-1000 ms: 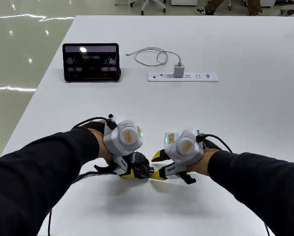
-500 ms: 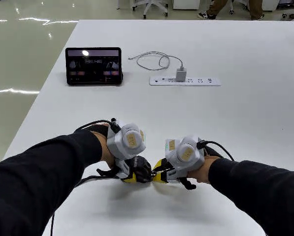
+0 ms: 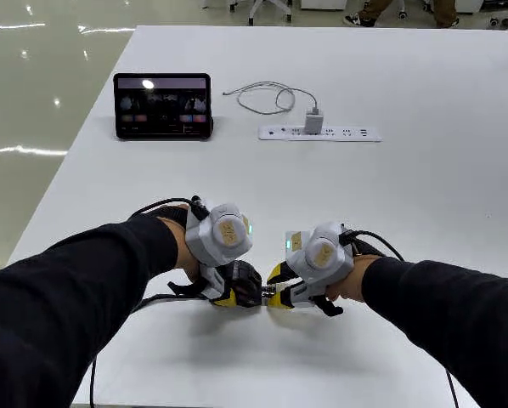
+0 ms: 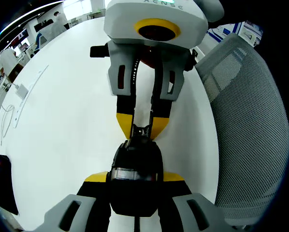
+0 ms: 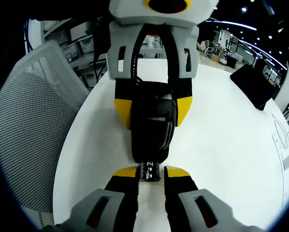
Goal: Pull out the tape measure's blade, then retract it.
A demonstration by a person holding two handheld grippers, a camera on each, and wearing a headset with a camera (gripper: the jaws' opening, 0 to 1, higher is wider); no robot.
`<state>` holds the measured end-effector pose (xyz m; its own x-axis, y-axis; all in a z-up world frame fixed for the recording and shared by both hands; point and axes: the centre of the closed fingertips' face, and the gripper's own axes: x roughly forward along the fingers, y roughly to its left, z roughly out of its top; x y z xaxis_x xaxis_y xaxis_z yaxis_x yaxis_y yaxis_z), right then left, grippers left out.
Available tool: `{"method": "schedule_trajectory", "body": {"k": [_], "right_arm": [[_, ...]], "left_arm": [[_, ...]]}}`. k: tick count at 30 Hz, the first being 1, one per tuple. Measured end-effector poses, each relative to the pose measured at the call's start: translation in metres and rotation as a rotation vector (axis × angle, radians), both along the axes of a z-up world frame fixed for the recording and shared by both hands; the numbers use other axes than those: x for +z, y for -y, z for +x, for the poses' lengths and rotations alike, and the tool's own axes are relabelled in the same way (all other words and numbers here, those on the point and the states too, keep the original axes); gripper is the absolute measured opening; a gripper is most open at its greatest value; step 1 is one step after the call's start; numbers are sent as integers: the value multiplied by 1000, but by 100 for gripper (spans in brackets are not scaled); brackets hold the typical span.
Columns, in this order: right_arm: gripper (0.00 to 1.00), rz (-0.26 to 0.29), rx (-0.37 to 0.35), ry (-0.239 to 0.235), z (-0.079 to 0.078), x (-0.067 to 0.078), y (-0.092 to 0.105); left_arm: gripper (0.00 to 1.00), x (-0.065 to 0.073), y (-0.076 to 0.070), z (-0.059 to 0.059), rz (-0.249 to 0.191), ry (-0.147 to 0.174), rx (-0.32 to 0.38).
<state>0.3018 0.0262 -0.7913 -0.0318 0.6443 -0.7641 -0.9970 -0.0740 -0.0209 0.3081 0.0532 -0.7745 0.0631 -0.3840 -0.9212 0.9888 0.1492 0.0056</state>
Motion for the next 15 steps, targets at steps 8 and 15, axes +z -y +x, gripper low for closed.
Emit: {"method": "schedule_trajectory", "body": {"k": [8, 15], "right_arm": [[9, -13, -15, -23, 1, -4, 4], [9, -19, -23, -31, 1, -4, 6]], "left_arm": [[33, 0, 0, 1, -9, 0, 8], [33, 0, -1, 1, -8, 2, 11]]}}
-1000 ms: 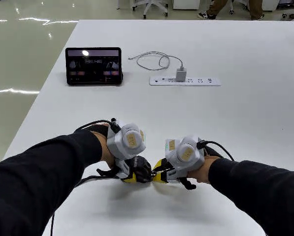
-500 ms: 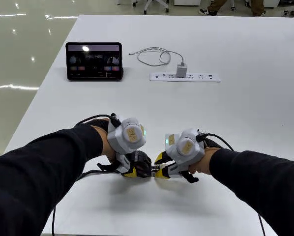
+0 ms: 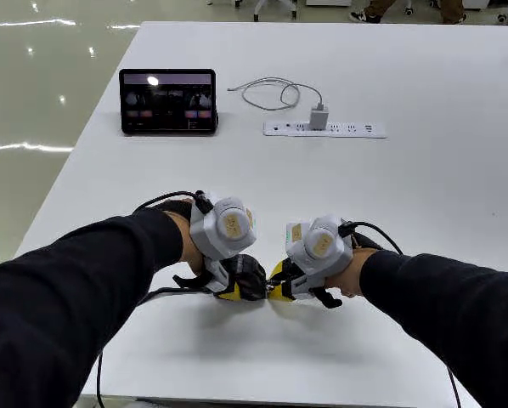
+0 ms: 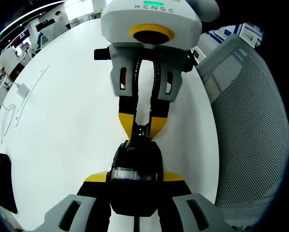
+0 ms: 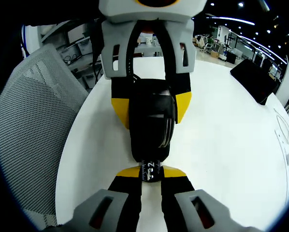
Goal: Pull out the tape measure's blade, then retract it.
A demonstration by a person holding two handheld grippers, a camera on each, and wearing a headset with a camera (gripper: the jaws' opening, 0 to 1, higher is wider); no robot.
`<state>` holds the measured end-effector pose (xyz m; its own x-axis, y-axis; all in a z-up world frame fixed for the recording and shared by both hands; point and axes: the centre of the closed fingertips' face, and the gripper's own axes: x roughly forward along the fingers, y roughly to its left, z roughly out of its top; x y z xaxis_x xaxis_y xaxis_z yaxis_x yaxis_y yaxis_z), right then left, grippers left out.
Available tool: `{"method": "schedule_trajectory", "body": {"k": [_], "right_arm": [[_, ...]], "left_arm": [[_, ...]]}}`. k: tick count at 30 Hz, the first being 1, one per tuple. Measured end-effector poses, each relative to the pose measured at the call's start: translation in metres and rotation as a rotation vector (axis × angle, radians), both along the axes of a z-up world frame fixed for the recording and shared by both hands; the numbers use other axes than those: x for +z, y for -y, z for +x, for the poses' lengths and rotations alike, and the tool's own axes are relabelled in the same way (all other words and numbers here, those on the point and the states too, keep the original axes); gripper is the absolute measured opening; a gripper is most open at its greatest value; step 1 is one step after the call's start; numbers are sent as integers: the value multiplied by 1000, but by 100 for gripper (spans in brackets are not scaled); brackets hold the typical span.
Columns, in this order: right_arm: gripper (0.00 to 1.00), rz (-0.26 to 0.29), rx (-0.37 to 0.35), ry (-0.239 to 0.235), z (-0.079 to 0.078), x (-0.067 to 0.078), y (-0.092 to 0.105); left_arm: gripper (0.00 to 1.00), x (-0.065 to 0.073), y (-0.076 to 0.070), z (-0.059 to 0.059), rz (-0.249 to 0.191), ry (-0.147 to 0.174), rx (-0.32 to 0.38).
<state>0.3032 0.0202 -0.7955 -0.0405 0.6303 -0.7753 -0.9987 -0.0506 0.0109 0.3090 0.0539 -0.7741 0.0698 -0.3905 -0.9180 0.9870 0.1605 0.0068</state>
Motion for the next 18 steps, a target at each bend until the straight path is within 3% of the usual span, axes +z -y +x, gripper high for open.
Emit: {"method": "schedule_trajectory", "body": {"k": [2, 7, 18], "right_arm": [[10, 3, -4, -22, -1, 0, 3], [10, -4, -8, -20, 0, 0, 8], [10, 9, -42, -31, 1, 1, 17]], "left_arm": [[33, 0, 0, 0, -2, 0, -5], [33, 0, 0, 0, -12, -7, -9], [33, 0, 1, 1, -17, 15, 7]]}}
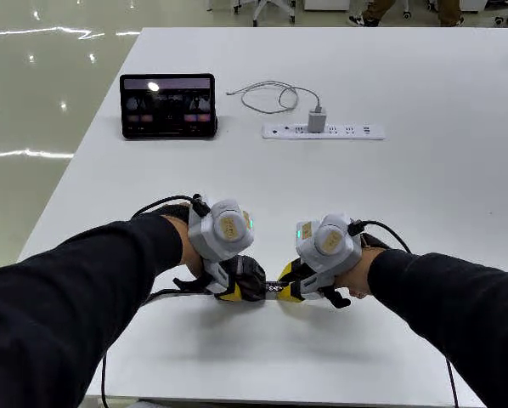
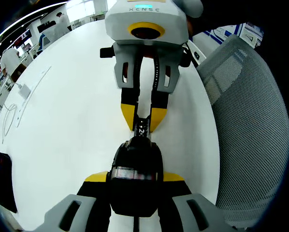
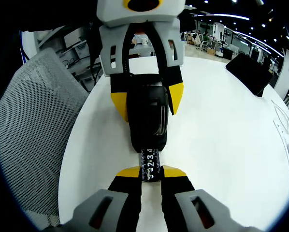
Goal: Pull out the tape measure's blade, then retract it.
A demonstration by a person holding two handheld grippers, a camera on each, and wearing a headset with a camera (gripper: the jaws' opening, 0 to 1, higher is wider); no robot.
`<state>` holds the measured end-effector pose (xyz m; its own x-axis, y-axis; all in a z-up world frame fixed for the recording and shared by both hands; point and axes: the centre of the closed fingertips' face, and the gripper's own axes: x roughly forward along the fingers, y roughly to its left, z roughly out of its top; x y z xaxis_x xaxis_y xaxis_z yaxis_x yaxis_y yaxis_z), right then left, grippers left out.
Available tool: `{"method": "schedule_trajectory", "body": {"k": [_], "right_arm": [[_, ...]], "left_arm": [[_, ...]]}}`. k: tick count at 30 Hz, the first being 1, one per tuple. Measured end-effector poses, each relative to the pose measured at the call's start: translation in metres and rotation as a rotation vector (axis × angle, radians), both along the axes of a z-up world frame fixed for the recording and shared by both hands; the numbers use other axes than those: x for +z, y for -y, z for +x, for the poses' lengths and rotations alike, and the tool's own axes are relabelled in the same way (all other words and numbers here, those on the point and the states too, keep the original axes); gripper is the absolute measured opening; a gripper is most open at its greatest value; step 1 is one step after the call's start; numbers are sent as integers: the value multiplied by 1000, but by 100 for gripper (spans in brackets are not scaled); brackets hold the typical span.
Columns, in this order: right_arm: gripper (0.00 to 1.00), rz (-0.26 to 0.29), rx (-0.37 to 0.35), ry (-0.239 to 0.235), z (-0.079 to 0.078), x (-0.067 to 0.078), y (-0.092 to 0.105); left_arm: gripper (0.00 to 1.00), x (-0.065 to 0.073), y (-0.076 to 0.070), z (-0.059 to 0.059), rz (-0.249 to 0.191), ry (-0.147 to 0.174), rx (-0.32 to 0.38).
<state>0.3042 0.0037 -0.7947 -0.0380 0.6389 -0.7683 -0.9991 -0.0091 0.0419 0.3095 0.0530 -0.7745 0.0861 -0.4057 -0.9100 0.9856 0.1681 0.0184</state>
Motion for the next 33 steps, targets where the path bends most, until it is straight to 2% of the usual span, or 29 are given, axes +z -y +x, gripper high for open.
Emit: {"method": "schedule_trajectory", "body": {"k": [2, 3, 5, 33], "right_arm": [[10, 2, -1, 3, 0, 0, 1], [10, 2, -1, 6, -1, 0, 1], [10, -1, 0, 13, -1, -1, 2], [9, -43, -16, 25, 4, 0, 33]], "left_arm": [[33, 0, 2, 0, -14, 18, -20], [33, 0, 1, 0, -36, 13, -4], [33, 1, 0, 0, -50, 12, 6], [33, 1, 2, 1, -50, 2, 25]]}}
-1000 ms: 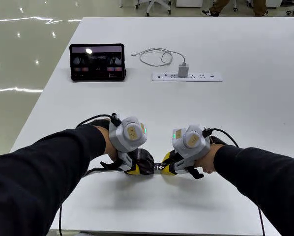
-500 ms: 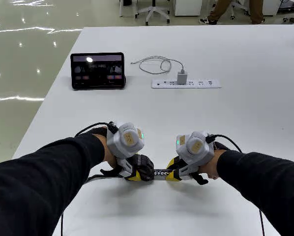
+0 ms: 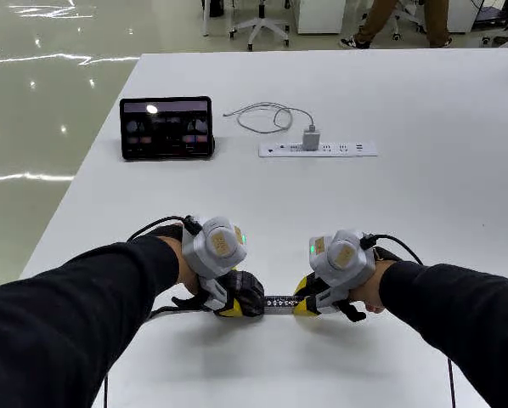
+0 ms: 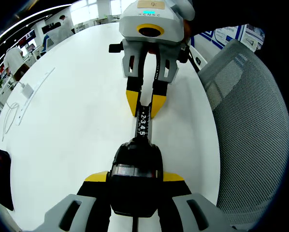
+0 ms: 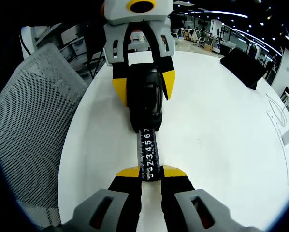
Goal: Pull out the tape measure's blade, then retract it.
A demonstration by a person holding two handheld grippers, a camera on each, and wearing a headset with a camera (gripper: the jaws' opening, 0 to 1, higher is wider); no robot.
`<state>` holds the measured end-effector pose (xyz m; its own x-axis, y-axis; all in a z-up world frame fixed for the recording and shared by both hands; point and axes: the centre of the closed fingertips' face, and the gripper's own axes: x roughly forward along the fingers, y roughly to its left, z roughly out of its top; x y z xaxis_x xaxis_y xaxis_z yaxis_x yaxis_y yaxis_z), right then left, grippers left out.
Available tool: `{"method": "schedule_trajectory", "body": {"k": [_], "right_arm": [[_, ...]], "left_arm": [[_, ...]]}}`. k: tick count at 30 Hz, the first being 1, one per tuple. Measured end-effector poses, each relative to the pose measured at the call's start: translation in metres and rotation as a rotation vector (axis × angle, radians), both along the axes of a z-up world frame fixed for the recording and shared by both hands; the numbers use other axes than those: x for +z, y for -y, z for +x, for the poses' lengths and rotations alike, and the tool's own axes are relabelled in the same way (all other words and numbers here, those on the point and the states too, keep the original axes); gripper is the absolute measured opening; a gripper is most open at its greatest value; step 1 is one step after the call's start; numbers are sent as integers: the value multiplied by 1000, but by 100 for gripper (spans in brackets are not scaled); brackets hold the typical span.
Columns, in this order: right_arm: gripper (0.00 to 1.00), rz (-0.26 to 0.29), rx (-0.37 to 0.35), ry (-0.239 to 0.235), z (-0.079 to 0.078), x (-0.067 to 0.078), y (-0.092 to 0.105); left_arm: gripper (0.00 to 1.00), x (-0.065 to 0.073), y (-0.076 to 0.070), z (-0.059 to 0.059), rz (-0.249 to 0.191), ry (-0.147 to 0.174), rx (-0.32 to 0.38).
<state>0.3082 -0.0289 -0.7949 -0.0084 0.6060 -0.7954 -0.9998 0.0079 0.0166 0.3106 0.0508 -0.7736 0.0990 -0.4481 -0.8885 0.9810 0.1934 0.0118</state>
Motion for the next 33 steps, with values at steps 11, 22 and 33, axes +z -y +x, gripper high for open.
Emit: {"method": "schedule_trajectory", "body": {"k": [11, 22, 33], "right_arm": [[10, 2, -14, 4, 0, -2, 6], [10, -8, -14, 8, -3, 0, 16], [10, -1, -21, 11, -4, 1, 19]], "left_arm": [[33, 0, 0, 0, -2, -2, 0], [33, 0, 0, -1, -3, -4, 1], [33, 0, 0, -1, -4, 7, 1]]}}
